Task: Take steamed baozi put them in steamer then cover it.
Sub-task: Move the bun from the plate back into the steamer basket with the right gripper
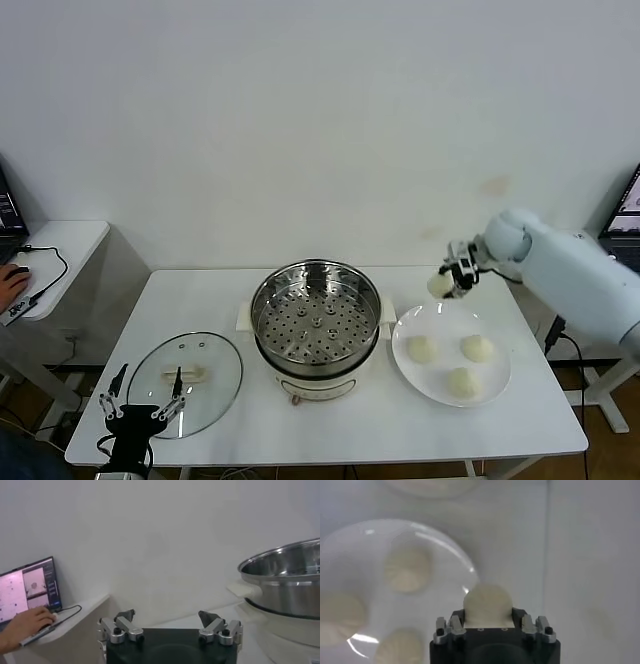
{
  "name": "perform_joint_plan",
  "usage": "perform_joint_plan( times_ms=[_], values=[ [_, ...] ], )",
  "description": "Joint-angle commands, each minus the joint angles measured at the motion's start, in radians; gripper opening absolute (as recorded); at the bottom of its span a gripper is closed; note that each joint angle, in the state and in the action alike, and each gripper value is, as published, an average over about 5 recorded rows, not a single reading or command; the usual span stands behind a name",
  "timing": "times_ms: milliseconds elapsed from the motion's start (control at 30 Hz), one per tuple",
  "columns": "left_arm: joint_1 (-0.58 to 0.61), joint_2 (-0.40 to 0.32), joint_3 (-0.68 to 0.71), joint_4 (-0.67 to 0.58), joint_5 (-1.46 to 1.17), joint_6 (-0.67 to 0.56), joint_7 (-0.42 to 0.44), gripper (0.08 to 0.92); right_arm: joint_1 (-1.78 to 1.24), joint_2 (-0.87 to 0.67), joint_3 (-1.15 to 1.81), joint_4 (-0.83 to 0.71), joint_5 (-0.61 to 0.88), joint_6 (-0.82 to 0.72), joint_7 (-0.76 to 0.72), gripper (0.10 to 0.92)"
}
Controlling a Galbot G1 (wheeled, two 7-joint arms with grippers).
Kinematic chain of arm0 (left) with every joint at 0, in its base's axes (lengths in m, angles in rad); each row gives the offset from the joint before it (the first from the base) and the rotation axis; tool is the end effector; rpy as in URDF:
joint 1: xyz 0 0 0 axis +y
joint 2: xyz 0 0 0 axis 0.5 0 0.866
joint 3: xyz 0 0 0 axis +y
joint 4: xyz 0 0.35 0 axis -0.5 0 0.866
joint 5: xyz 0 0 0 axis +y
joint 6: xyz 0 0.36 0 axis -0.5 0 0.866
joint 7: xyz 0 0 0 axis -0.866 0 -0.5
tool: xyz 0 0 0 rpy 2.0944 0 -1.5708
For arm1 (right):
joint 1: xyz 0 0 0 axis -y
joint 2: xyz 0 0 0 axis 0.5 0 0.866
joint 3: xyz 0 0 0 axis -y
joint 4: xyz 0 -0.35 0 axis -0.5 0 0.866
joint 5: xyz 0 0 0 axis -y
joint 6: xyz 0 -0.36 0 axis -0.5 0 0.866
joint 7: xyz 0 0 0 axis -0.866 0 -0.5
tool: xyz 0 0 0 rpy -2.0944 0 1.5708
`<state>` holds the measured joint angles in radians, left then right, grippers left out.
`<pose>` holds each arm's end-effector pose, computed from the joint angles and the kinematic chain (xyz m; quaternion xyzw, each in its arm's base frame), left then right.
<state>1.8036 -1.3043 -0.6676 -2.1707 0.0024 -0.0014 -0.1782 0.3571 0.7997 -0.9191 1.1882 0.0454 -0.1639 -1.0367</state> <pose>0.1244 0.0798 -0.2966 0.0601 -0.9847 -0.1545 0.0535 0.5773 -0.1000 -0.0538 0.4704 -0.5956 0.5924 0.2705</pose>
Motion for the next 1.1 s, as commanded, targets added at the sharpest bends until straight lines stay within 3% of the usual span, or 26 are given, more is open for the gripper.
perform_joint_plan(
  times_ms=[33, 400, 633, 1100],
  values=[
    [-0.001, 0.0, 0.001, 0.002, -0.01, 0.0, 0.0, 0.823, 0.327, 0.035, -0.207, 0.136, 0.214, -0.012, 0.002, 0.594],
    [-0.009, -0.001, -0.012, 0.003, -0.027, 0.0, 0.002, 0.823, 0.318, 0.275, -0.32, 0.175, 0.232, 0.079, 0.068, 0.591],
    [-0.015, 0.004, -0.032, -0.004, -0.033, 0.001, 0.003, 0.823, 0.27, 0.351, -0.393, 0.174, 0.082, 0.24, 0.101, 0.586],
    [-0.034, 0.0, -0.045, -0.009, -0.033, 0.004, 0.004, 0.823, 0.111, 0.427, -0.38, 0.016, -0.269, 0.522, 0.214, 0.585]
  ],
)
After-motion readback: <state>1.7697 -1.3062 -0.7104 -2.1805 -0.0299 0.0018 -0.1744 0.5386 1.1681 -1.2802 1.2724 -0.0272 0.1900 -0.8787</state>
